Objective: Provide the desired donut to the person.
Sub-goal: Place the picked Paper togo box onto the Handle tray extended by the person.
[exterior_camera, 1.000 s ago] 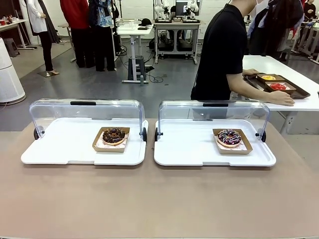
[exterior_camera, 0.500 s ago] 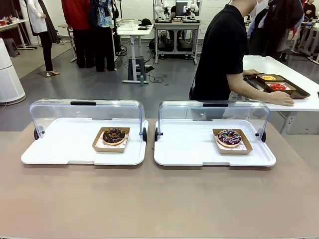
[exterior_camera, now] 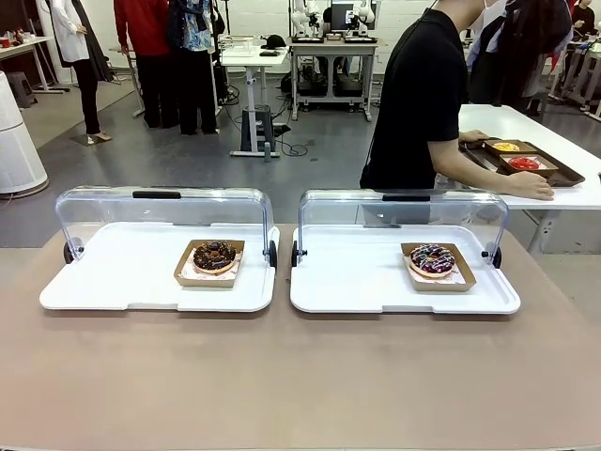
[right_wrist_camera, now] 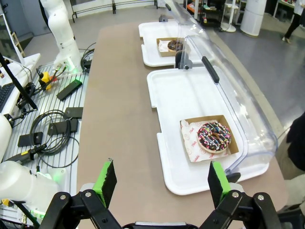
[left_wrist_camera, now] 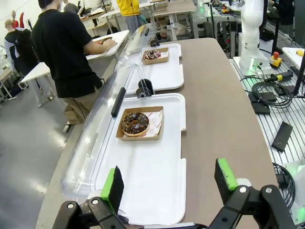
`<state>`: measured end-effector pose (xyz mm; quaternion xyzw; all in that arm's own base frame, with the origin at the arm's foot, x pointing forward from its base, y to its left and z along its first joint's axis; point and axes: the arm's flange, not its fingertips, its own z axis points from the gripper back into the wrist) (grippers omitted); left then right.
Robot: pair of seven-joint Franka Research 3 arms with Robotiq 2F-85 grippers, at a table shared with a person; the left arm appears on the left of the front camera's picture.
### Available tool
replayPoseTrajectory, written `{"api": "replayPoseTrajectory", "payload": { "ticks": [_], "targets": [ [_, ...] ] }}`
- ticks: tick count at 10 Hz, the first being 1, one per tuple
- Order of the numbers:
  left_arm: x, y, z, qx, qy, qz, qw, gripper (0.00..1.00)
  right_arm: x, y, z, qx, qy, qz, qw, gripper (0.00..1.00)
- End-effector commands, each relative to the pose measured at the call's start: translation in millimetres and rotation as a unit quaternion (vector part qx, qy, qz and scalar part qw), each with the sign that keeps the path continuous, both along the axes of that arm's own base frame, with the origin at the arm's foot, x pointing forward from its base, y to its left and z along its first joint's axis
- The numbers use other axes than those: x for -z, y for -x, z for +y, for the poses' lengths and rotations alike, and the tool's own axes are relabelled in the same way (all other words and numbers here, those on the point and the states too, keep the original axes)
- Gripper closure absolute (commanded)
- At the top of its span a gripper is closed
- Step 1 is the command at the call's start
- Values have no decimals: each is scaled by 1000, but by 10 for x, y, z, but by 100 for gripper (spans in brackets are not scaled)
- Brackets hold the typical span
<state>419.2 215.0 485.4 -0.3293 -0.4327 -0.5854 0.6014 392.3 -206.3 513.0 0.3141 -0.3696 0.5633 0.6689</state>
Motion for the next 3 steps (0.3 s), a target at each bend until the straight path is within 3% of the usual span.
{"api": "replayPoseTrajectory", "payload": {
  "ticks": [1,3],
  "targets": [
    [-12,3,22,3,2,-1,1000,0,0,-4,7,-3,-4,-5,1000,0],
    [-12,3,22,3,2,-1,1000,0,0,-4,7,-3,-4,-5,1000,0]
  ]
}}
